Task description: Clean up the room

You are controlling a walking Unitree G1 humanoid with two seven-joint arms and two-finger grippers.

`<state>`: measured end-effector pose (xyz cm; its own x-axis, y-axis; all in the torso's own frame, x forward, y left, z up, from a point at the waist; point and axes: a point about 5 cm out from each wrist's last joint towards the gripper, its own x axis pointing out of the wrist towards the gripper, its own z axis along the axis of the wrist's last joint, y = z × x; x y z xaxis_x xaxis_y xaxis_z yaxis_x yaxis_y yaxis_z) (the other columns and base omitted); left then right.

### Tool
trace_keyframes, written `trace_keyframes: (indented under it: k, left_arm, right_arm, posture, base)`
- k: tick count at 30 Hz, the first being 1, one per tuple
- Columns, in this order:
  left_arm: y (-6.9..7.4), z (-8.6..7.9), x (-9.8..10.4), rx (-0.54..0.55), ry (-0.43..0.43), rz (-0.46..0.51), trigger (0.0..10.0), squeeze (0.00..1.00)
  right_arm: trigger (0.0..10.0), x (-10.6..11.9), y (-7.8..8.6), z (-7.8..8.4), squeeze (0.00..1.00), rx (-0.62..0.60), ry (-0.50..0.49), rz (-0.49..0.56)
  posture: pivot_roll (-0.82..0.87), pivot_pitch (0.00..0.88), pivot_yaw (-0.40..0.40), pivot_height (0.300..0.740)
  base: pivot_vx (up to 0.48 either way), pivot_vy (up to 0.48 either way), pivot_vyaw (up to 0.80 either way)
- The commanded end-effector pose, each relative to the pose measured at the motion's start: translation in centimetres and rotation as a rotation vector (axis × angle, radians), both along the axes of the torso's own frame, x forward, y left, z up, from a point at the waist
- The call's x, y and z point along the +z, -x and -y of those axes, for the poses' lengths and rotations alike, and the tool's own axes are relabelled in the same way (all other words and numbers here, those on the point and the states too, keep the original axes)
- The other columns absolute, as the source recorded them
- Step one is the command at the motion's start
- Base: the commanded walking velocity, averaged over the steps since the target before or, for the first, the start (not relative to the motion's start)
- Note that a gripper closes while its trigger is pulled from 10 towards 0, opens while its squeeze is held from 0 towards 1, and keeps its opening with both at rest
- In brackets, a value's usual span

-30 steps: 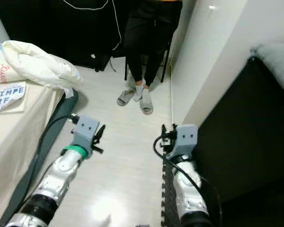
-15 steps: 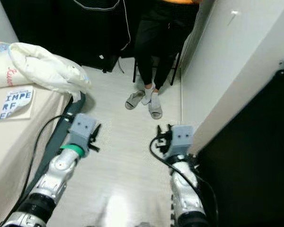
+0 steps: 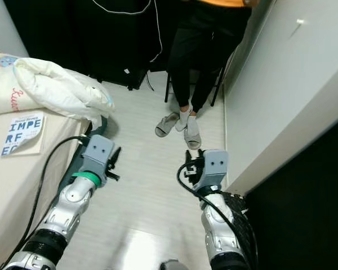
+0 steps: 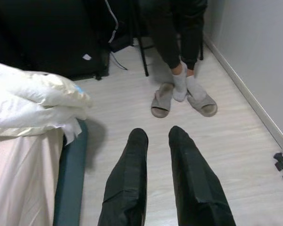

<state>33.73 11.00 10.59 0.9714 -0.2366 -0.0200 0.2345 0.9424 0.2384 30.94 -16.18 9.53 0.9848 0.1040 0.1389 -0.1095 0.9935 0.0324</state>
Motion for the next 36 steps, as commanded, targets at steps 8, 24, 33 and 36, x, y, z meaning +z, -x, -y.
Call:
trace_keyframes:
  k: [8, 24, 33, 36]
  left_arm:
    - [0.27, 0.48, -0.55, -0.016, -0.001, -0.019, 10.0, 0.00]
    - [0.21, 0.77, -0.45, -0.028, 0.000, -0.014, 10.0, 0.00]
    - [0.12, 0.92, -0.40, -0.033, 0.001, -0.015, 10.0, 0.00]
    - [0.11, 0.96, -0.38, -0.034, 0.002, -0.014, 10.0, 0.00]
  right_arm:
    - [10.0, -0.44, 0.28, 0.77, 0.00, -0.028, -0.018, -0.020]
    - [10.0, -0.37, 0.16, 0.83, 0.00, -0.019, 0.007, -0.022]
    - [10.0, -0.38, 0.09, 0.82, 0.00, -0.007, 0.016, -0.024]
    - [10.0, -0.39, 0.08, 0.82, 0.00, -0.006, 0.015, -0.025]
  posture:
    - [-0.03, 0.112, 0.025, 0.740]
    - [-0.04, 0.102, 0.027, 0.740]
    - [-0.04, 0.096, 0.028, 0.740]
    - [-0.04, 0.096, 0.028, 0.740]
  base:
    - [0.337, 0.000, 0.00]
    - [0.338, 0.000, 0.00]
    - [0.335, 0.000, 0.48]
    - [0.326, 0.000, 0.79]
